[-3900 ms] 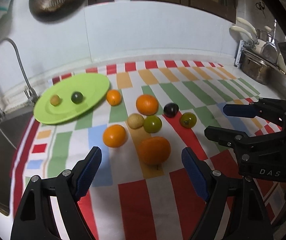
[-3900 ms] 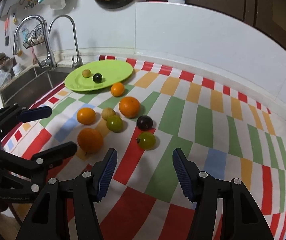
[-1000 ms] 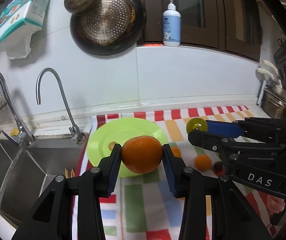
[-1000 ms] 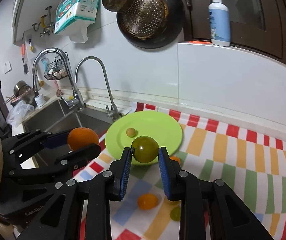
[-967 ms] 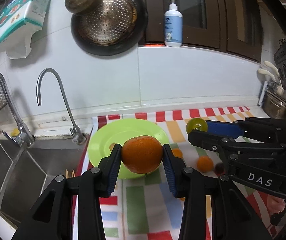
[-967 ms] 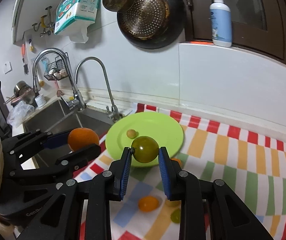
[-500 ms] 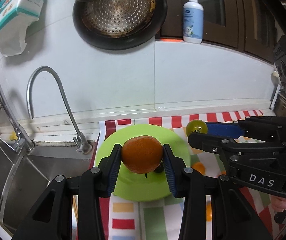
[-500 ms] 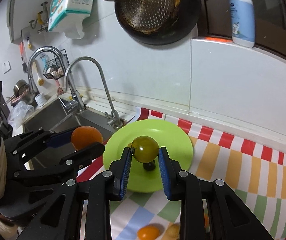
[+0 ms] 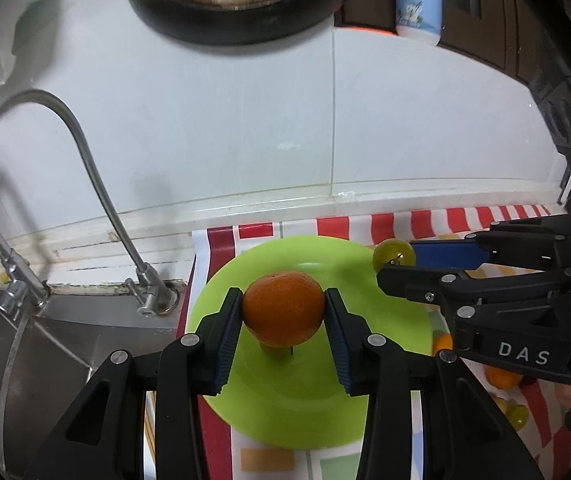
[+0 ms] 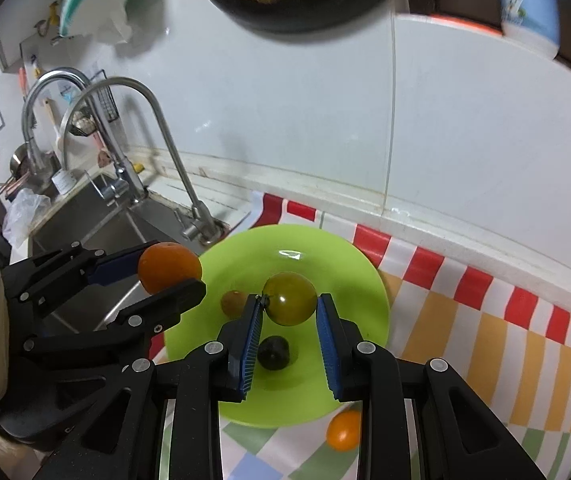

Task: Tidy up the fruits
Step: 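Carry both fruits over the green plate and open both tools to release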

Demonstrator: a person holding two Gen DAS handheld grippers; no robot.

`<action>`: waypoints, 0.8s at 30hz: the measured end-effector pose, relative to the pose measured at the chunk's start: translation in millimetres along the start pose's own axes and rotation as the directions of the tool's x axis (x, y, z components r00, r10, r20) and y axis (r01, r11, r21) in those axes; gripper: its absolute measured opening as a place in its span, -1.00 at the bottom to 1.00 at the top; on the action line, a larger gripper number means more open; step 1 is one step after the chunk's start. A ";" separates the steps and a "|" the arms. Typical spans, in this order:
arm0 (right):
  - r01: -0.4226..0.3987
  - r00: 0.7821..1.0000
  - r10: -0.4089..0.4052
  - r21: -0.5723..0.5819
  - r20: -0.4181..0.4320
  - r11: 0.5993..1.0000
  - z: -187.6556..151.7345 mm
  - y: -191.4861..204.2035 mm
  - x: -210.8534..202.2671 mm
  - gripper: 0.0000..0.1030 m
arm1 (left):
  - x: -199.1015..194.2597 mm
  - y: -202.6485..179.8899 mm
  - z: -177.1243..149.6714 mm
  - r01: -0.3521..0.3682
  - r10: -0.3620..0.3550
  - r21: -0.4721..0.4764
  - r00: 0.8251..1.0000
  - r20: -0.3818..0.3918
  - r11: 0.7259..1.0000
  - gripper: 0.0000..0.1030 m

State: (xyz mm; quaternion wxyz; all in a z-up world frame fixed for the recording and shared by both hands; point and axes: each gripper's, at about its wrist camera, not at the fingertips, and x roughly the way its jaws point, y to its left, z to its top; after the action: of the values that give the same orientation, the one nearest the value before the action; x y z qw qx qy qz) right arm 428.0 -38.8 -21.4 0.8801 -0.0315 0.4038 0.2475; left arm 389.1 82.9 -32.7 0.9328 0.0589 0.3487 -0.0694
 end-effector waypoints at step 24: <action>0.004 0.987 0.007 0.070 -0.162 0.998 4.5 -25.9 78.6 -0.39 | 62.5 11.7 1.7 -0.020 0.022 0.016 0.994 -0.109 1.000 0.09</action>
State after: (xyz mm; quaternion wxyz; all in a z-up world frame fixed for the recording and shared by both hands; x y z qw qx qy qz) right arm 486.4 -28.0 -79.2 0.8447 -0.0206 0.4826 0.2305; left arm 438.9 88.5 -71.9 0.9125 0.0730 0.3982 -0.0589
